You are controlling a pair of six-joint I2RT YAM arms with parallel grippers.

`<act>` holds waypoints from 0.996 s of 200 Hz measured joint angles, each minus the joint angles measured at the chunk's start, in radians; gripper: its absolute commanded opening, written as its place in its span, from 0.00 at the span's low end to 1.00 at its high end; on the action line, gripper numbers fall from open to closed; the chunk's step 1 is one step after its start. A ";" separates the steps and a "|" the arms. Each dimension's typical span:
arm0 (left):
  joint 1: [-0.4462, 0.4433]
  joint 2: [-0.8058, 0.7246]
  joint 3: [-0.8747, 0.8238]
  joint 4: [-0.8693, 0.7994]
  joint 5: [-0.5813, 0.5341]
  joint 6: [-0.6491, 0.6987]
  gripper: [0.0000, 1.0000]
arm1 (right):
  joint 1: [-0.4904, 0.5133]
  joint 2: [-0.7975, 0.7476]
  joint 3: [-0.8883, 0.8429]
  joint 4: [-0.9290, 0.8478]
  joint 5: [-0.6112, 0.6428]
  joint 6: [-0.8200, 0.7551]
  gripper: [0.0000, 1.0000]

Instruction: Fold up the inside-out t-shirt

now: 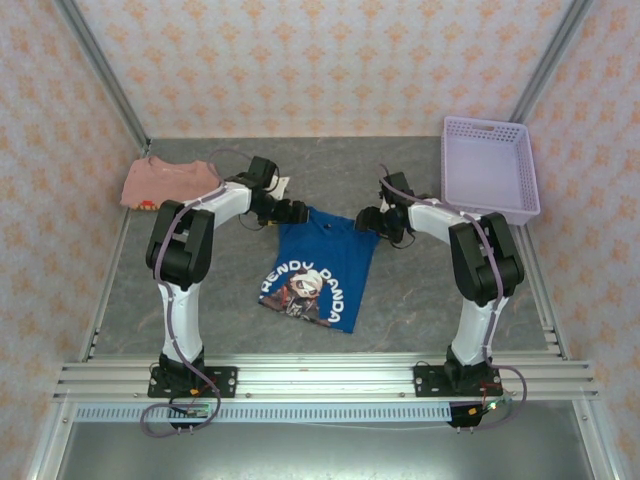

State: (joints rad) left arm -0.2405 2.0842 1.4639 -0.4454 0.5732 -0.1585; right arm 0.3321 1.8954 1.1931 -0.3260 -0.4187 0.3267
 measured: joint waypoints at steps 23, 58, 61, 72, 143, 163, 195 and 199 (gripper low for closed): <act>-0.002 0.004 0.000 0.000 0.023 0.004 0.74 | 0.000 -0.004 -0.012 0.014 0.008 0.018 0.63; -0.002 0.013 0.006 0.001 0.036 0.003 0.68 | 0.003 -0.004 -0.023 0.053 -0.025 0.039 0.55; -0.002 0.014 0.006 0.001 0.038 0.003 0.67 | 0.006 -0.003 -0.023 0.058 -0.031 0.038 0.55; -0.002 0.016 0.006 0.001 0.045 0.003 0.64 | 0.017 0.005 -0.023 0.074 -0.050 0.043 0.51; -0.001 0.032 0.008 0.007 0.059 0.004 0.40 | 0.034 0.027 -0.022 0.104 -0.089 0.068 0.37; -0.002 0.039 0.008 0.008 0.074 0.004 0.29 | 0.034 0.030 -0.022 0.106 -0.085 0.070 0.30; -0.003 0.046 0.008 0.008 0.076 0.000 0.16 | 0.033 0.043 -0.015 0.111 -0.083 0.076 0.19; -0.003 0.047 0.008 0.008 0.076 0.002 0.15 | 0.033 0.045 -0.013 0.111 -0.084 0.076 0.17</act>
State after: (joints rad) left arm -0.2440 2.1311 1.4723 -0.4370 0.6491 -0.1570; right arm 0.3649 1.9404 1.1801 -0.2150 -0.5022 0.4026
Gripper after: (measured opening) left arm 0.194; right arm 0.220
